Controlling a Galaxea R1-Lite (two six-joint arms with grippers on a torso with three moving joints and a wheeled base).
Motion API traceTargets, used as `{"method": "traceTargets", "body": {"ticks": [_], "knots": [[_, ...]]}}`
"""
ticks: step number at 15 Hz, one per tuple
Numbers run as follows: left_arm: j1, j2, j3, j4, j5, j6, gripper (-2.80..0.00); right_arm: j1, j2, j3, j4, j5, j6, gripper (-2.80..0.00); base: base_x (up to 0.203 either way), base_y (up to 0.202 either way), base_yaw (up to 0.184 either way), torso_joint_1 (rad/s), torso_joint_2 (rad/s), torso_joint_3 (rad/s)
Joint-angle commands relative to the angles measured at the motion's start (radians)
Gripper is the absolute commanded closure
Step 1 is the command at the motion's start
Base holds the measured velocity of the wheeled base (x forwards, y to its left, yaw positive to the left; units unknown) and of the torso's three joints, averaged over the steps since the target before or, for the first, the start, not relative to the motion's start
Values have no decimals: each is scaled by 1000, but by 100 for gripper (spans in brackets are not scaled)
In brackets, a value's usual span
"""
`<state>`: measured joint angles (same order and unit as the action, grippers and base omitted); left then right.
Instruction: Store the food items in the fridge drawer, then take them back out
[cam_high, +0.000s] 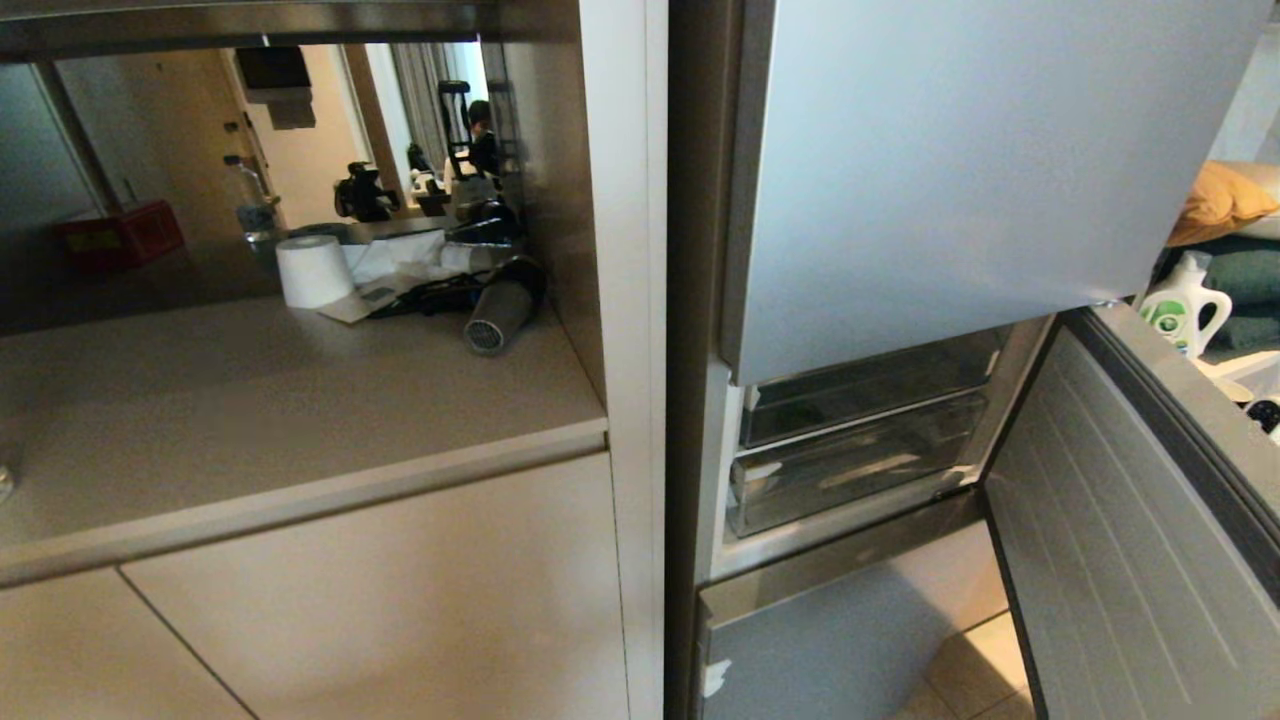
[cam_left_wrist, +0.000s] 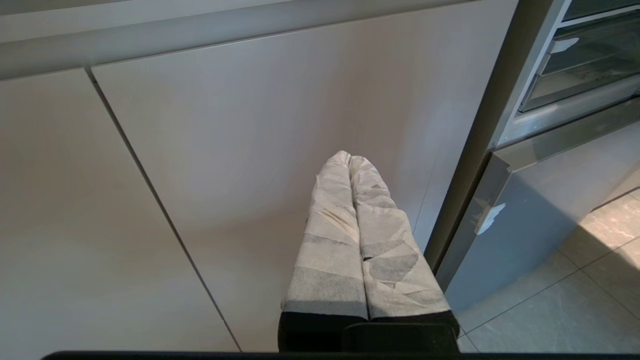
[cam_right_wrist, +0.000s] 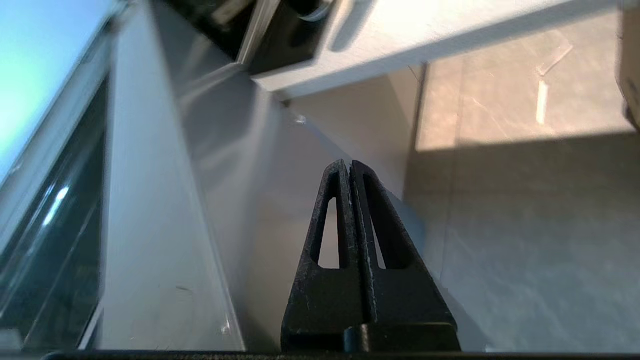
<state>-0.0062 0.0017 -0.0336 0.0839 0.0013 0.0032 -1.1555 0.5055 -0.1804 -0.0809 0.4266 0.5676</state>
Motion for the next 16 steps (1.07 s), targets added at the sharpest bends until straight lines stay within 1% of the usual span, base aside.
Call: {"method": "traceTargets", "body": {"ticks": [1,5,8,9,10,11,13,16], "knots": [[0,1,0,1,0,0,0,18,-43,-5,-1,1,5,0,0,0,0,0,0,0],[0,1,0,1,0,0,0,81,-135,-41,-2,3,6,0,0,0,0,0,0,0],[0,1,0,1,0,0,0,138,-150,-60,5,3,6,0,0,0,0,0,0,0],[0,1,0,1,0,0,0,165,-150,-62,28,1,6,0,0,0,0,0,0,0],[0,1,0,1,0,0,0,200,-148,-70,73,-9,7,0,0,0,0,0,0,0],[0,1,0,1,0,0,0,235,-148,-79,111,-36,8,0,0,0,0,0,0,0],[0,1,0,1,0,0,0,319,-151,-85,141,-114,13,0,0,0,0,0,0,0],[0,1,0,1,0,0,0,427,-149,-85,149,-136,45,0,0,0,0,0,0,0]]}}
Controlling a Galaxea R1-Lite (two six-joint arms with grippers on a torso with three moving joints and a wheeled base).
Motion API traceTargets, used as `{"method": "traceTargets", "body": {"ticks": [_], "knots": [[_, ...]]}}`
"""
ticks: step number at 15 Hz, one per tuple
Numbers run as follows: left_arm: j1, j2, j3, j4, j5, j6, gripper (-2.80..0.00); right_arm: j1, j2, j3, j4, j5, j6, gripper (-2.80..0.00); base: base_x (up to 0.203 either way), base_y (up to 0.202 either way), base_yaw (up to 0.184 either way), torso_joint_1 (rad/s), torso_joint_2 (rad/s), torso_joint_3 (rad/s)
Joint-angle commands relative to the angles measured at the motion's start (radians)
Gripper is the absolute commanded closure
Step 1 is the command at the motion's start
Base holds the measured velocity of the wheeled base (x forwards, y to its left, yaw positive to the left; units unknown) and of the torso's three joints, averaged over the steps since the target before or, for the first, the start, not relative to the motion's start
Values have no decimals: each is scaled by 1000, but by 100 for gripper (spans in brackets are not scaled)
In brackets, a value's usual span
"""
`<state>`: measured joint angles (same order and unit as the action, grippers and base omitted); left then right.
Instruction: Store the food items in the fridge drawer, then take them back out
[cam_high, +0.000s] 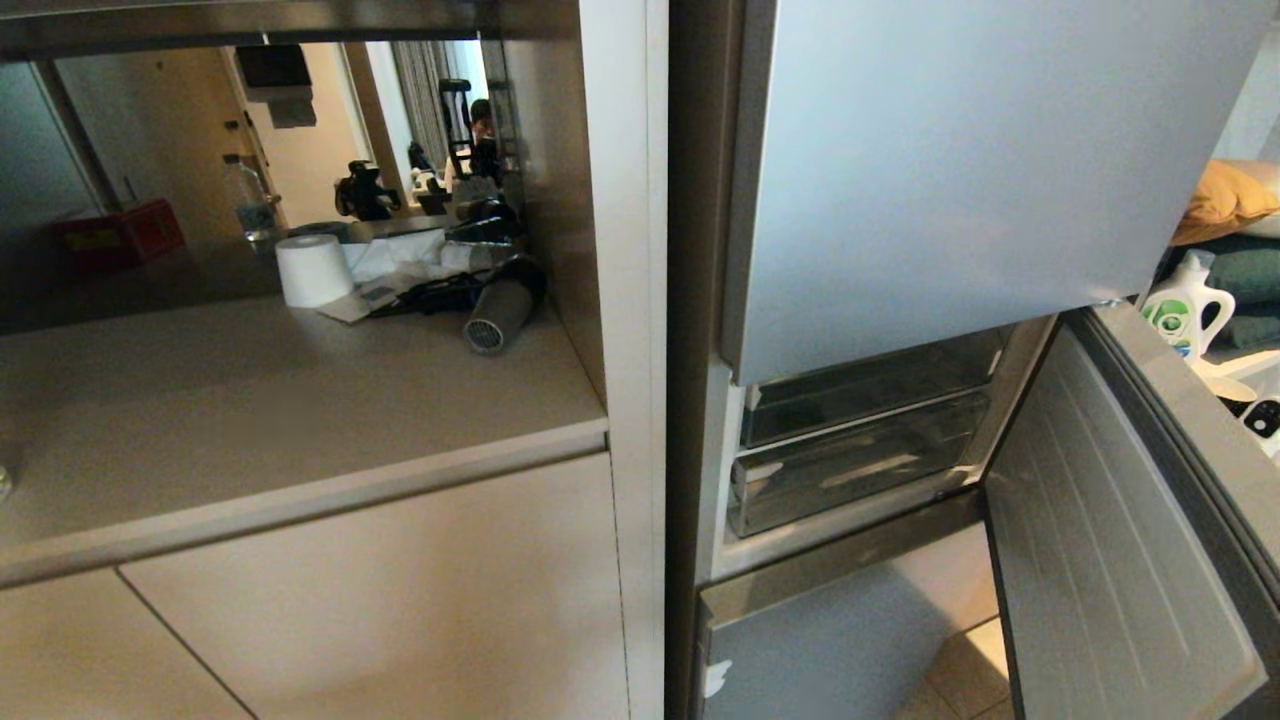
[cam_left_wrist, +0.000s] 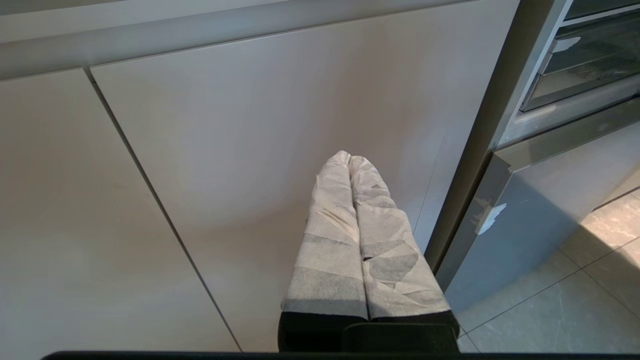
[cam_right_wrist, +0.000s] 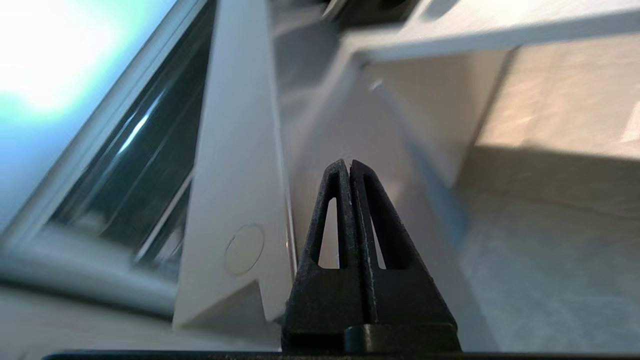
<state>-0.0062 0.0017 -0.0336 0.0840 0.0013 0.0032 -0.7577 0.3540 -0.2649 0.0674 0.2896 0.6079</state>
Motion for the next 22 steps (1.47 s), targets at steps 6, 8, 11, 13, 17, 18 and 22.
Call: {"method": "traceTargets", "body": {"ticks": [6,8,11,13,17,18,22], "knots": [[0,1,0,0,0,0,0,477,67,-26,7,-47,61,0,0,0,0,0,0,0],[0,1,0,0,0,0,0,693,104,-50,7,-134,112,0,0,0,0,0,0,0],[0,1,0,0,0,0,0,1032,194,-92,2,-294,183,0,0,0,0,0,0,0],[0,1,0,0,0,0,0,1173,339,-144,-7,-372,242,0,0,0,0,0,0,0],[0,1,0,0,0,0,0,1211,595,-197,-45,-454,342,0,0,0,0,0,0,0],[0,1,0,0,0,0,0,1209,647,-201,-77,-461,355,0,0,0,0,0,0,0],[0,1,0,0,0,0,0,1183,883,-227,-193,-467,367,0,0,0,0,0,0,0]]}}
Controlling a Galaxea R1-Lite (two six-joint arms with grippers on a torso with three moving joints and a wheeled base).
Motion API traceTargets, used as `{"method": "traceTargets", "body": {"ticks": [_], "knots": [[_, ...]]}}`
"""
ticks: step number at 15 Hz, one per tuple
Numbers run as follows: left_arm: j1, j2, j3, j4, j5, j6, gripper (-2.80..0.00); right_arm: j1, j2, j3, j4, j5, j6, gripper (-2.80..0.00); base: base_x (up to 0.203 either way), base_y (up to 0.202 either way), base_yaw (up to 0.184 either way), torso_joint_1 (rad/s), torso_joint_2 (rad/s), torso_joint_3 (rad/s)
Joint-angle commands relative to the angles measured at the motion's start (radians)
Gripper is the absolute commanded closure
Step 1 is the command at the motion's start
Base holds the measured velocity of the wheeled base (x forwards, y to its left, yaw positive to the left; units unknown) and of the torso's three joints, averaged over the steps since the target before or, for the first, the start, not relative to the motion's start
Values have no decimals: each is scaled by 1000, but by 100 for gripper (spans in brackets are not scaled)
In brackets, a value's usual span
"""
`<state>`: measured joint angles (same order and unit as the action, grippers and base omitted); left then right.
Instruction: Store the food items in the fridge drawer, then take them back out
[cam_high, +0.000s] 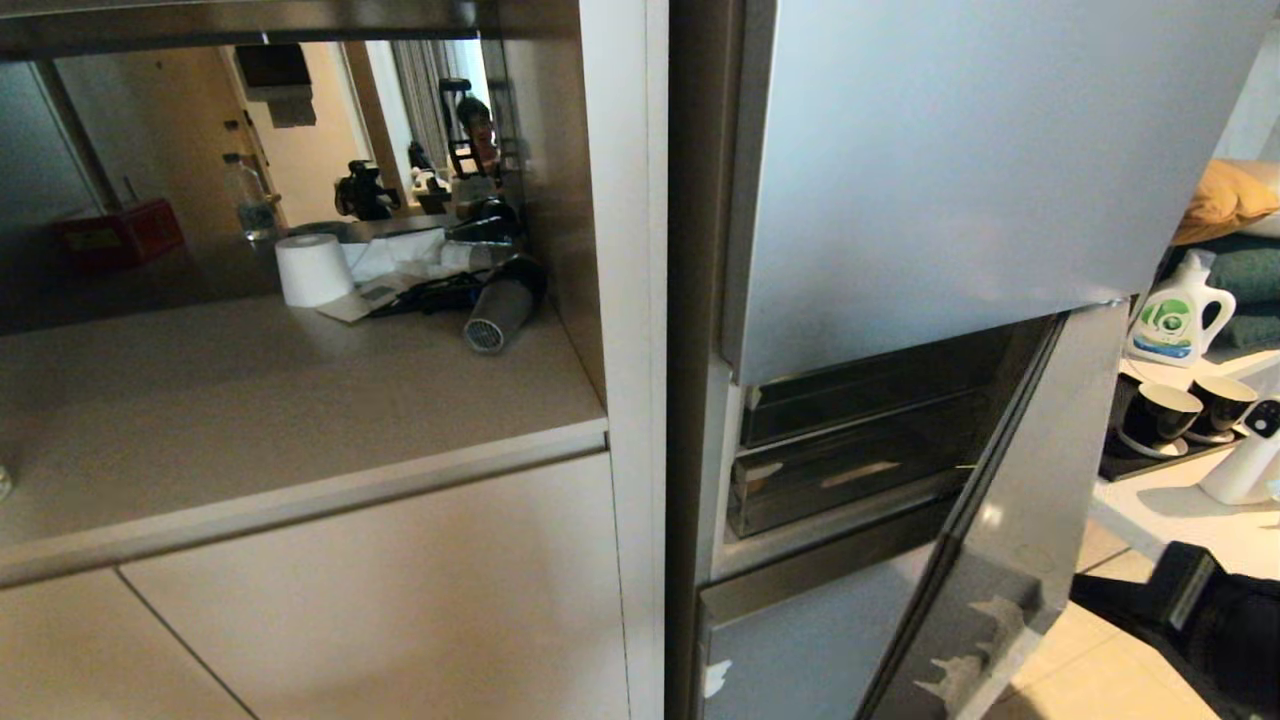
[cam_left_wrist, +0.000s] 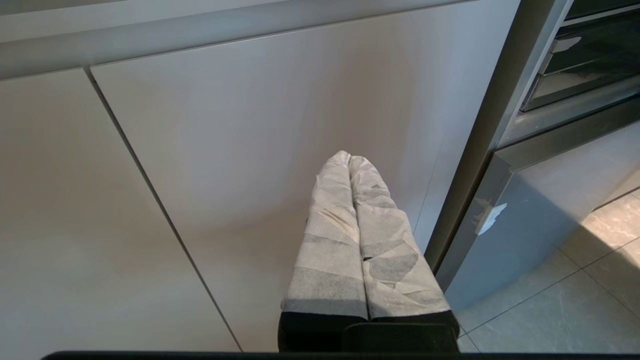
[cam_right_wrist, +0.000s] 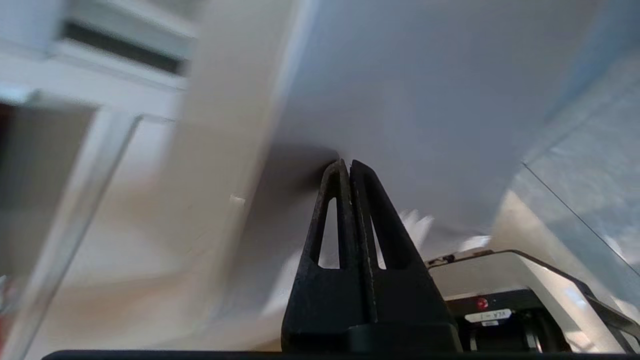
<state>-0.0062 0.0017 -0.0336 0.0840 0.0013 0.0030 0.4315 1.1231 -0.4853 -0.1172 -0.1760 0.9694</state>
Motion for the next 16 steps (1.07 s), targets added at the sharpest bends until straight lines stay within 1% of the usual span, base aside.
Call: {"method": "traceTargets", "body": {"ticks": [1,3,4,6,7,8,10,13,14,16], "knots": [[0,1,0,0,0,0,0,-20,181,-16,-45,1,3,0,0,0,0,0,0,0],[0,1,0,0,0,0,0,-45,319,-50,-142,16,-25,0,0,0,0,0,0,0],[0,1,0,0,0,0,0,-56,375,-74,-179,38,-48,0,0,0,0,0,0,0],[0,1,0,0,0,0,0,-78,470,-134,-242,112,-111,0,0,0,0,0,0,0],[0,1,0,0,0,0,0,-86,508,-167,-272,147,-158,0,0,0,0,0,0,0],[0,1,0,0,0,0,0,-90,538,-198,-293,168,-197,0,0,0,0,0,0,0],[0,1,0,0,0,0,0,-92,582,-255,-305,188,-248,0,0,0,0,0,0,0],[0,1,0,0,0,0,0,-96,633,-287,-321,235,-338,0,0,0,0,0,0,0],[0,1,0,0,0,0,0,-97,650,-288,-372,242,-361,0,0,0,0,0,0,0],[0,1,0,0,0,0,0,-118,711,-288,-541,245,-416,0,0,0,0,0,0,0]]}}
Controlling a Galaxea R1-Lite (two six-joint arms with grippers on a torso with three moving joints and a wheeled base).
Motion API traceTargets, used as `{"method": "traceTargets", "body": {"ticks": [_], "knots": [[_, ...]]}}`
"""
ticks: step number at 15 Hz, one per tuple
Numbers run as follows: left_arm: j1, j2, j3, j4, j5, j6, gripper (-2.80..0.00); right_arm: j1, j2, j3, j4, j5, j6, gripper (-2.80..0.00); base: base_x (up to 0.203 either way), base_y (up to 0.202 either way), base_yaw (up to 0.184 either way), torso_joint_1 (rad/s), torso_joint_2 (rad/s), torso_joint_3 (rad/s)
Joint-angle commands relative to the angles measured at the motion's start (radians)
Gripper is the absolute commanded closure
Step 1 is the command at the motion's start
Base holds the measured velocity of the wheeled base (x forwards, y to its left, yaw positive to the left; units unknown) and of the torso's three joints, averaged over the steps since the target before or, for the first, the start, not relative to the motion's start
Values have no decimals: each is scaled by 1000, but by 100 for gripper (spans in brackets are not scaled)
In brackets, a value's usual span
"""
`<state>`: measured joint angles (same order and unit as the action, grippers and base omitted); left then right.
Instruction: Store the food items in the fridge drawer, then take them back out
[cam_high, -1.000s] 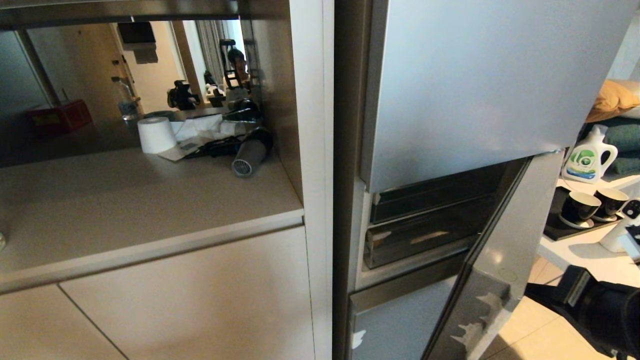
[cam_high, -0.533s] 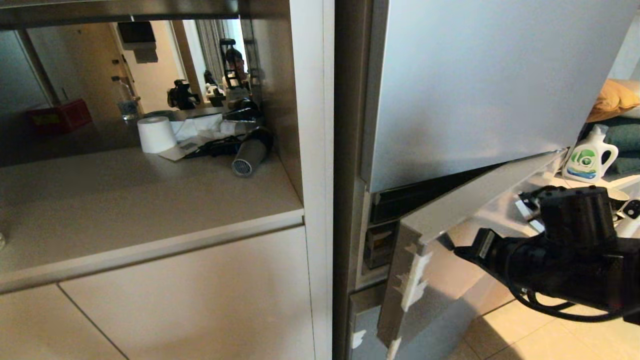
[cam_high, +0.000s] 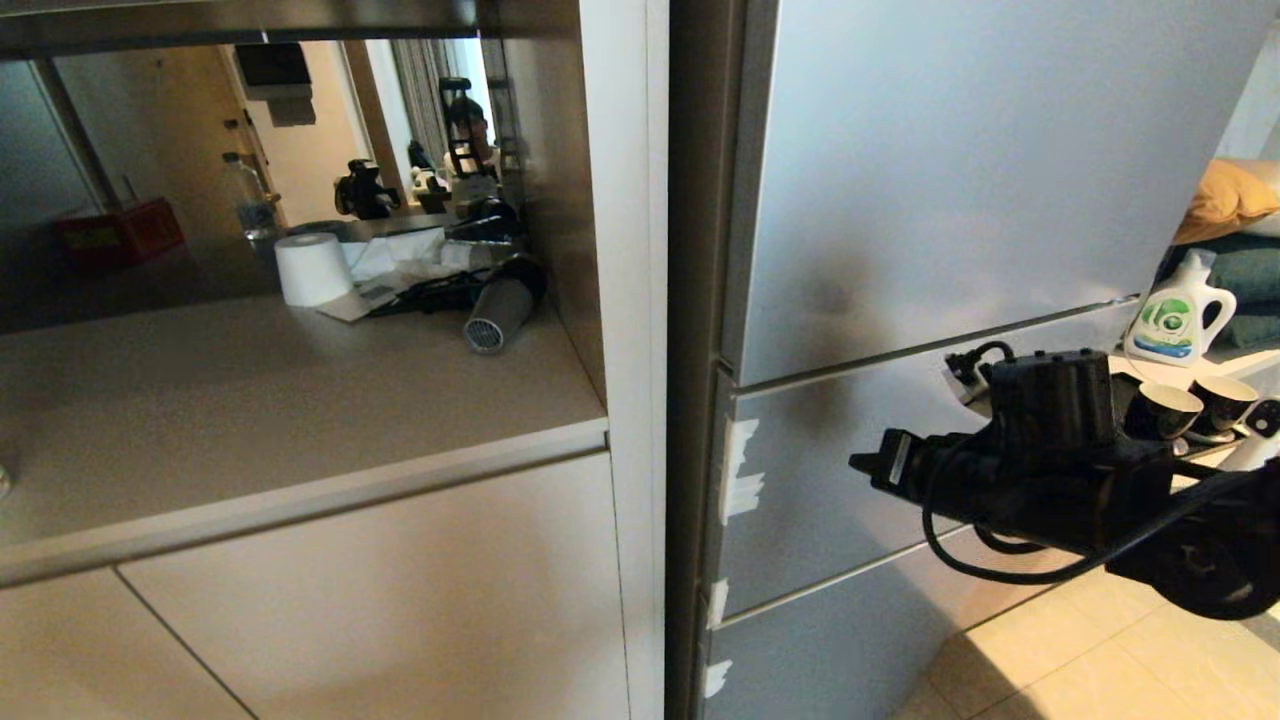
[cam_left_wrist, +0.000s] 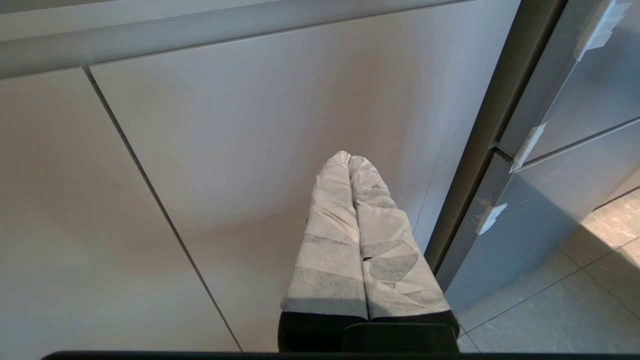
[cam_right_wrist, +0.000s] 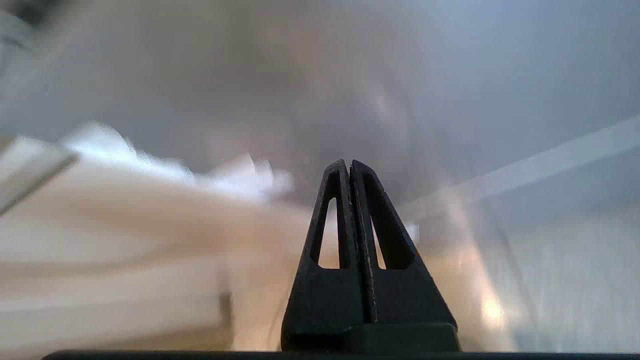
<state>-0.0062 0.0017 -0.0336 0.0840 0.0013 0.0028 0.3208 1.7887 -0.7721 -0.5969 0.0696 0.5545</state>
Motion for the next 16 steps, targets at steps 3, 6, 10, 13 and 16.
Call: {"method": "traceTargets", "body": {"ticks": [3,6,10,13,16], "knots": [[0,1,0,0,0,0,0,-25,34,19,-136,-1,-26,0,0,0,0,0,0,0],[0,1,0,0,0,0,0,-20,-145,102,-91,-1,-31,0,0,0,0,0,0,0],[0,1,0,0,0,0,0,-21,-562,377,-55,-39,-164,0,0,0,0,0,0,0],[0,1,0,0,0,0,0,-109,-905,593,-45,-72,-300,0,0,0,0,0,0,0],[0,1,0,0,0,0,0,-323,-1203,742,30,-10,-434,0,0,0,0,0,0,0]]}}
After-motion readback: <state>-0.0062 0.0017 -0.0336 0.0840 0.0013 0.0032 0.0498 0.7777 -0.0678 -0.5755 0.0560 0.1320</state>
